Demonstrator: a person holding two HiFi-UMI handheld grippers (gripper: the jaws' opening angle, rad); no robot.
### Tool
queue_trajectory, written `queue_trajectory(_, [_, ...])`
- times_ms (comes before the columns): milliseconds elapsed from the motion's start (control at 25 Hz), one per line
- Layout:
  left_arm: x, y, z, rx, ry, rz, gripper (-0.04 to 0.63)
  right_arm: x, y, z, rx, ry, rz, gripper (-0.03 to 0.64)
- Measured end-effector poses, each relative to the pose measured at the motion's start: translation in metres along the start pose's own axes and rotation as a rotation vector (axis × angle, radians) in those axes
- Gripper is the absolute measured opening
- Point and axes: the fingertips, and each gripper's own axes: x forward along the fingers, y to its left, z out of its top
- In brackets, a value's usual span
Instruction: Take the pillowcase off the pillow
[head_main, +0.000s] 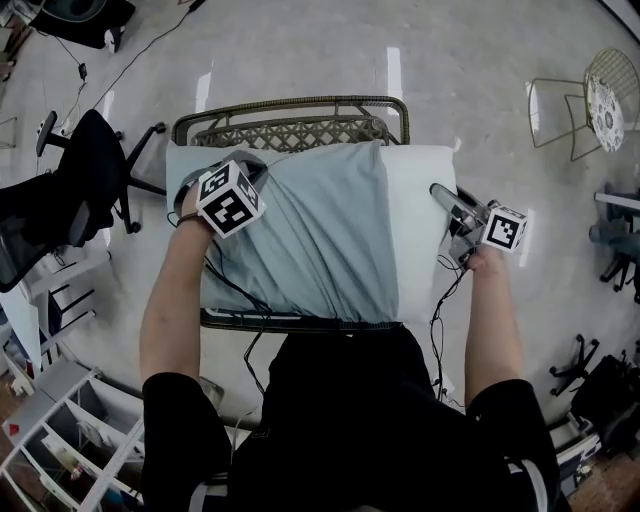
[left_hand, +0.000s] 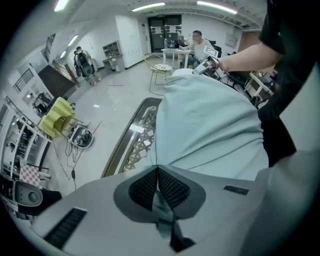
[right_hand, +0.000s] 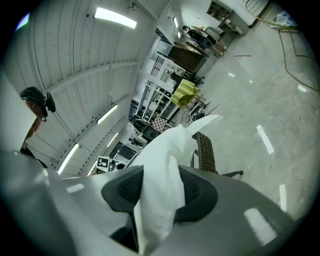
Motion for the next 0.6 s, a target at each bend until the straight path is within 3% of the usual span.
queue_trajectory(240, [-0.021, 0.006, -0.03, -0.065, -0.033, 0.043, 0.006, 0.01, 0.012, 0.006, -0.078, 0.016, 0.012, 0.164])
queue_trajectory(360, [-0.029, 0.005, 0.006, -0.055, -0.122, 0.095, 0.013, 0.013, 0.016, 0.003, -0.1, 0.044, -0.017, 0.162])
queue_trajectory(480, [-0.024, -0.011, 0.065, -0.036, -0.256, 0.036, 0.072, 0.011, 0.022, 0.001, -0.103, 0.041, -0.023, 0.161])
queue_trajectory(600, [0.003, -0.028, 0.092, 0.024, -0.222, -0.048, 0.12, 0.007, 0.023, -0.004, -0.106, 0.042, -0.017, 0.161])
